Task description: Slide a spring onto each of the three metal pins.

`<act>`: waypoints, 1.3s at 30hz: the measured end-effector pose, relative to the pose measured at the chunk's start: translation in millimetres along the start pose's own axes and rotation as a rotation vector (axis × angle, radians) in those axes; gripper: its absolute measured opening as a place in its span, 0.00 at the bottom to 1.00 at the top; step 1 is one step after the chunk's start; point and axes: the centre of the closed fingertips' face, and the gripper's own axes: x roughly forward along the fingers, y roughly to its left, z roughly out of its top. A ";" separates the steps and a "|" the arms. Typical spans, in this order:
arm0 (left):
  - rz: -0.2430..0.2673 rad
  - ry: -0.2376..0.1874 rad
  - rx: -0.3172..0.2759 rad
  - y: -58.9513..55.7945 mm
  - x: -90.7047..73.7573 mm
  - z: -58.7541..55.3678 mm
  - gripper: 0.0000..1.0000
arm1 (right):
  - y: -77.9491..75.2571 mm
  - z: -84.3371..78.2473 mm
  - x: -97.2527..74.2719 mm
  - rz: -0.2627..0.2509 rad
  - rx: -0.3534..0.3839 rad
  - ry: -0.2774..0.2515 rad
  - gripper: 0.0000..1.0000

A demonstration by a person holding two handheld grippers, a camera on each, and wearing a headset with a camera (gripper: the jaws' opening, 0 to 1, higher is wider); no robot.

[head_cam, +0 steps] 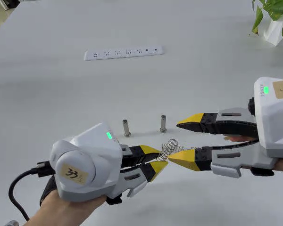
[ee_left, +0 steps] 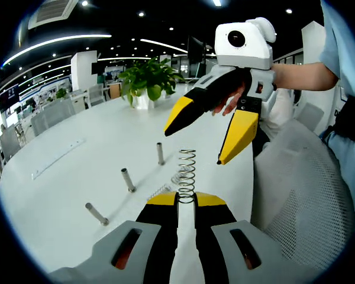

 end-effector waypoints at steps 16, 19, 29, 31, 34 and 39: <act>-0.106 0.090 0.127 -16.5 -0.1 -10.2 0.06 | 14.6 -21.4 -0.2 0.231 -0.316 0.256 0.27; -0.115 0.101 0.140 -18.9 0.9 -12.2 0.06 | 14.6 -23.2 2.0 0.272 -0.313 0.272 0.26; -0.122 0.111 0.153 -22.0 3.4 -12.5 0.06 | 25.0 -33.1 8.9 0.341 -0.332 0.328 0.18; -0.125 0.112 0.151 -22.2 3.8 -12.3 0.06 | 25.7 -33.9 9.2 0.348 -0.334 0.334 0.16; -0.123 0.113 0.152 -22.1 4.6 -11.2 0.06 | 26.4 -35.2 10.8 0.356 -0.345 0.341 0.14; -0.125 0.107 0.148 -23.9 6.5 -8.8 0.06 | 27.8 -36.4 13.6 0.361 -0.359 0.352 0.12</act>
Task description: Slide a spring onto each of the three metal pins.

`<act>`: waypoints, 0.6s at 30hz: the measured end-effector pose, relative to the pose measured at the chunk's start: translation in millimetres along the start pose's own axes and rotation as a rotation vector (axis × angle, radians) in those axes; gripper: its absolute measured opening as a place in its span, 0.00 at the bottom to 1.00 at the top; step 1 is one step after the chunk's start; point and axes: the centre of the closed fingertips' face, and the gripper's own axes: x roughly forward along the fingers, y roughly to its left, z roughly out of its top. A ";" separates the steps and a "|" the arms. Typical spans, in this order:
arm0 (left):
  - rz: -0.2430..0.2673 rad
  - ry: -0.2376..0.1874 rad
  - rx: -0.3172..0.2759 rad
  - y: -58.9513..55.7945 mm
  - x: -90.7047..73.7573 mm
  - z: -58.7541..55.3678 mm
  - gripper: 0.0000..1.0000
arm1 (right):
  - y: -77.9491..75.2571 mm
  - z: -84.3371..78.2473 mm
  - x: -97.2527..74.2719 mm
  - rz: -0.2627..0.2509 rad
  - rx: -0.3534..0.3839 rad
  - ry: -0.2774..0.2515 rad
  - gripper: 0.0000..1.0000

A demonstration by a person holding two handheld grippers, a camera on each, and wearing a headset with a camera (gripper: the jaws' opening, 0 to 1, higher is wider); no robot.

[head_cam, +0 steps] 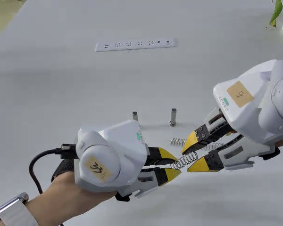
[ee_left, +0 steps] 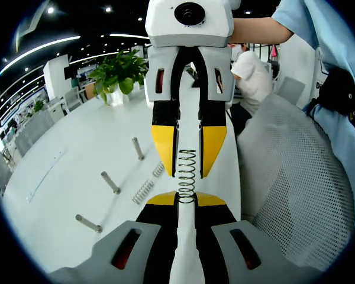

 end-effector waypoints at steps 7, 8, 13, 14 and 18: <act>-0.003 -0.009 0.001 -2.3 -0.2 2.7 0.06 | 2.0 1.1 1.5 0.015 -0.002 0.000 0.09; -0.001 -0.010 0.000 -2.0 -0.2 2.7 0.06 | 1.8 1.4 1.5 0.014 -0.001 0.000 0.08; 0.002 -0.017 -0.006 -2.1 -1.0 3.6 0.06 | 1.6 2.9 1.2 0.015 0.005 -0.003 0.08; 0.002 -0.017 -0.003 -2.0 -1.1 3.7 0.06 | 1.7 2.8 1.2 0.016 0.004 -0.002 0.08; 0.005 -0.025 -0.004 -2.1 -1.6 5.4 0.06 | 0.7 3.2 0.5 0.022 -0.001 -0.001 0.08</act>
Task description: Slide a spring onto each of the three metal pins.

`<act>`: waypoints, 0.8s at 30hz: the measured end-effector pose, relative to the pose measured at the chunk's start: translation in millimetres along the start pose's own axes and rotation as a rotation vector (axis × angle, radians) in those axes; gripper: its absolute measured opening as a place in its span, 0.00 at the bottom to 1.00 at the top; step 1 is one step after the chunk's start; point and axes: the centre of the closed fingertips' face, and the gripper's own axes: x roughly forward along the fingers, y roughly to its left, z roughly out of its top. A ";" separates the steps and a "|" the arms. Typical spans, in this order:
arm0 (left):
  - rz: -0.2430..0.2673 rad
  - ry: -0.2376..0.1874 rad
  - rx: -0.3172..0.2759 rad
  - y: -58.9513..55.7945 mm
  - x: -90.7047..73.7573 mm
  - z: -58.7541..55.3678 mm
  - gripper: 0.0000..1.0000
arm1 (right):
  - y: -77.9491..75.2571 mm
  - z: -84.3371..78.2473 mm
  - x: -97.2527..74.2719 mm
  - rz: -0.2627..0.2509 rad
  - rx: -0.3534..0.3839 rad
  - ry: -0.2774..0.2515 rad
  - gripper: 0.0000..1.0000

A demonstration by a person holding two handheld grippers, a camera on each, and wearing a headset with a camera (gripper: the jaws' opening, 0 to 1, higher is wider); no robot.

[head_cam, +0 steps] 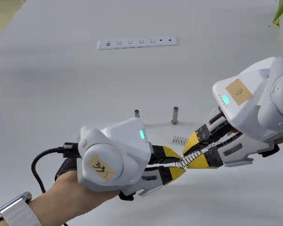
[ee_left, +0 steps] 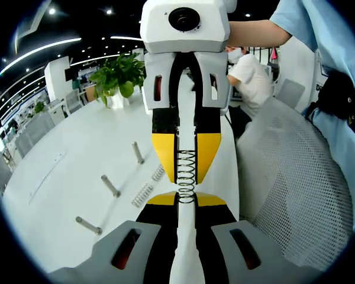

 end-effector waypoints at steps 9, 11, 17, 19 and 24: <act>0.006 -0.008 -0.005 -1.0 -0.4 0.6 0.06 | 1.6 2.4 -0.5 0.007 0.010 0.003 0.07; 0.001 -0.008 -0.008 -2.5 0.0 0.4 0.06 | 3.0 2.1 -0.3 0.014 0.009 0.009 0.07; 0.004 -0.018 -0.023 -2.7 0.5 0.4 0.06 | 1.7 -0.3 -0.4 0.016 0.007 0.014 0.07; 0.004 -0.023 -0.026 -2.8 0.7 0.6 0.07 | 1.7 -0.3 -0.6 0.018 0.006 0.017 0.07; 0.010 -0.033 -0.038 -2.0 1.0 1.4 0.07 | 1.6 -0.2 -1.1 0.016 0.003 0.024 0.07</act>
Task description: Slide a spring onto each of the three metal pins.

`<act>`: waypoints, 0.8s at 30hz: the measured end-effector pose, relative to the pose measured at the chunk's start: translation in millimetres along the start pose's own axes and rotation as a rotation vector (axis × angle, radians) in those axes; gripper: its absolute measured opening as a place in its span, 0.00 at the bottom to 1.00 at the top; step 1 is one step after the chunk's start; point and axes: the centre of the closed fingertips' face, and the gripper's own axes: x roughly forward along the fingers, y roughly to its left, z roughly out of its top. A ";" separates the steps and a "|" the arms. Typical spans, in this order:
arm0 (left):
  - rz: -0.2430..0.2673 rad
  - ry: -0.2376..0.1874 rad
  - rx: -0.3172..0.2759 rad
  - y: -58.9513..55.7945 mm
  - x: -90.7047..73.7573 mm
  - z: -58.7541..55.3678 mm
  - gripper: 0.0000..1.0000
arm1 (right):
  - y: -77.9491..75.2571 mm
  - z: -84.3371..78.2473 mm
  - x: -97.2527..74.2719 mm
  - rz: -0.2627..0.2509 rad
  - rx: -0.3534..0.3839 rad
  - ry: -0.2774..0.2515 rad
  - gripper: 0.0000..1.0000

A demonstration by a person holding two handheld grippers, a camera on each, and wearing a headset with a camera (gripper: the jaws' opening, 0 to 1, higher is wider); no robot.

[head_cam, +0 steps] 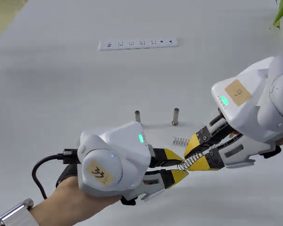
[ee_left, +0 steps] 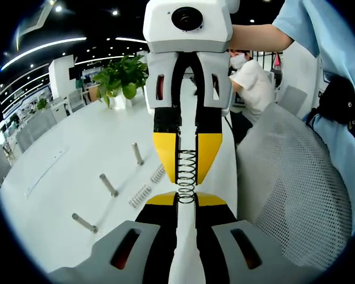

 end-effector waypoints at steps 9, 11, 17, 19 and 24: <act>0.039 0.003 -0.045 6.9 -1.9 -7.9 0.19 | -1.6 -2.6 1.4 -0.003 0.009 0.013 0.07; 0.055 0.002 -0.070 9.7 -3.8 -11.8 0.24 | -1.4 -2.7 1.3 -0.004 0.008 0.015 0.07; 0.128 0.000 -0.126 20.8 -11.4 -24.8 0.39 | -1.9 -3.6 1.5 -0.010 0.004 0.022 0.07; 0.153 -0.005 -0.157 25.2 -15.2 -28.2 0.42 | -2.0 -3.6 1.6 -0.010 0.006 0.022 0.07; 0.215 -0.049 -0.227 37.7 -24.1 -30.0 0.50 | -2.5 -1.4 1.4 -0.009 0.006 0.017 0.07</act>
